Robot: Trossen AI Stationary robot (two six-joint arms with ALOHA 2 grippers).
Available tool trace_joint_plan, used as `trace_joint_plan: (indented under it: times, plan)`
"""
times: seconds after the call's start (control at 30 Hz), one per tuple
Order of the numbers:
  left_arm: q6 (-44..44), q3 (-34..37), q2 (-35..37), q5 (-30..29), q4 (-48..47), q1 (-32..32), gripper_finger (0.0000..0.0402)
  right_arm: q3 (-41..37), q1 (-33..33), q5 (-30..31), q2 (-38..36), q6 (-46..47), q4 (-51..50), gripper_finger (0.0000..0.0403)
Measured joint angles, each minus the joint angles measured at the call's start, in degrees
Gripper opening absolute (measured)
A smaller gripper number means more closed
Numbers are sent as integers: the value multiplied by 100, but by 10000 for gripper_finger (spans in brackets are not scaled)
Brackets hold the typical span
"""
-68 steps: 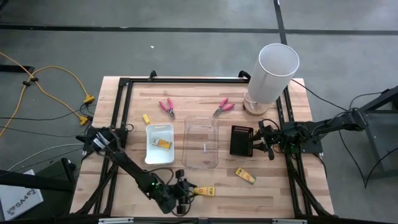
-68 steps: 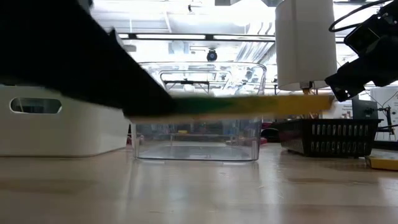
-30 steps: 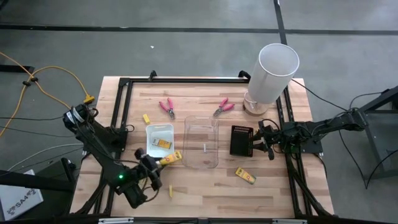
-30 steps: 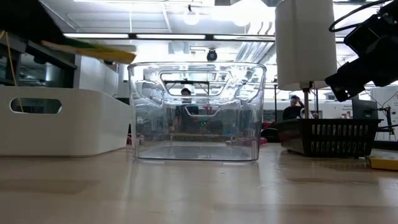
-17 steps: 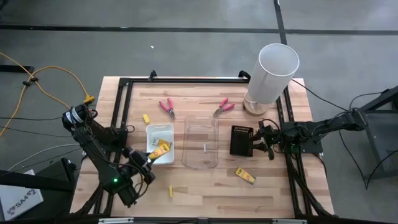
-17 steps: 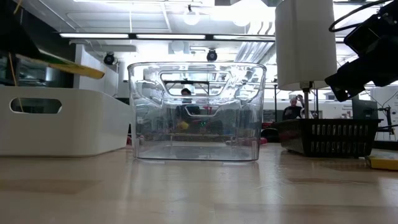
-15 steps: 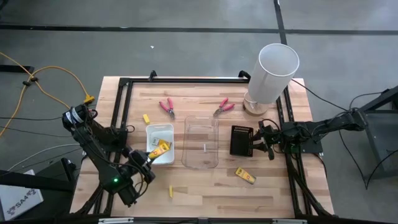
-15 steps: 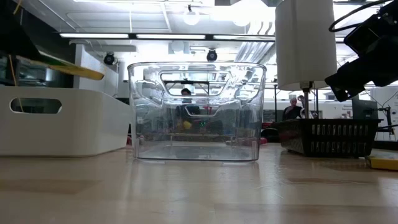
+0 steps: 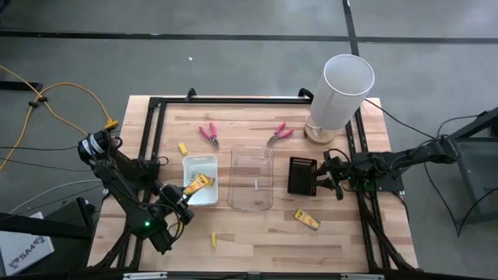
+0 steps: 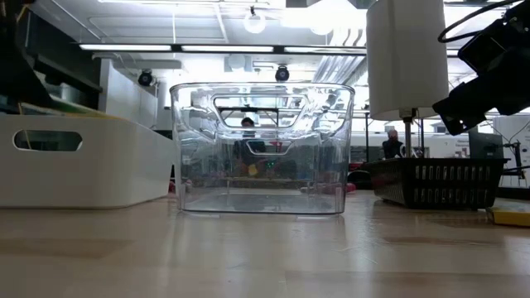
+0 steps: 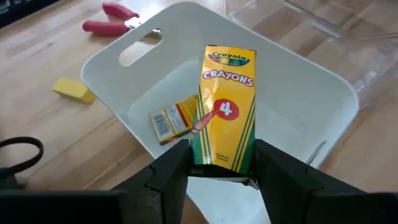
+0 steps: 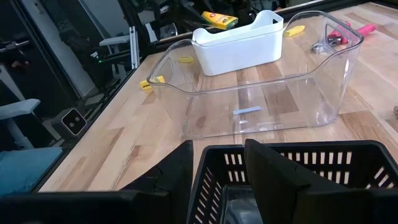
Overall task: Pick & Place School Supplies
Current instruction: Put the crayon box into the white bin
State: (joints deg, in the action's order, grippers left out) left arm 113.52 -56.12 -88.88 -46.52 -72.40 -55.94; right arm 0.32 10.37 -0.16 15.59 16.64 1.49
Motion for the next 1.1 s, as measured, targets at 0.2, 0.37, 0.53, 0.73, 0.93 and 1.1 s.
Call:
trace_joint_plan:
  times: [0.2,0.37,0.53,0.73,0.93,1.1]
  plan:
    - [-280,55,0,138,127,290,163,1,1,0,1,0,-1,136]
    - [-714,55,0,238,246,626,163,2,0,0,0,0,-2,136]
    - [-805,55,0,474,323,862,163,2,2,0,1,0,-1,136]
    - [-1142,53,0,640,564,1064,163,0,2,0,2,0,-1,136]
    - [-1380,53,-2,752,733,1232,163,2,2,0,0,0,0,136]
    - [-1522,53,-2,907,784,1333,172,1,2,0,0,0,-1,136]
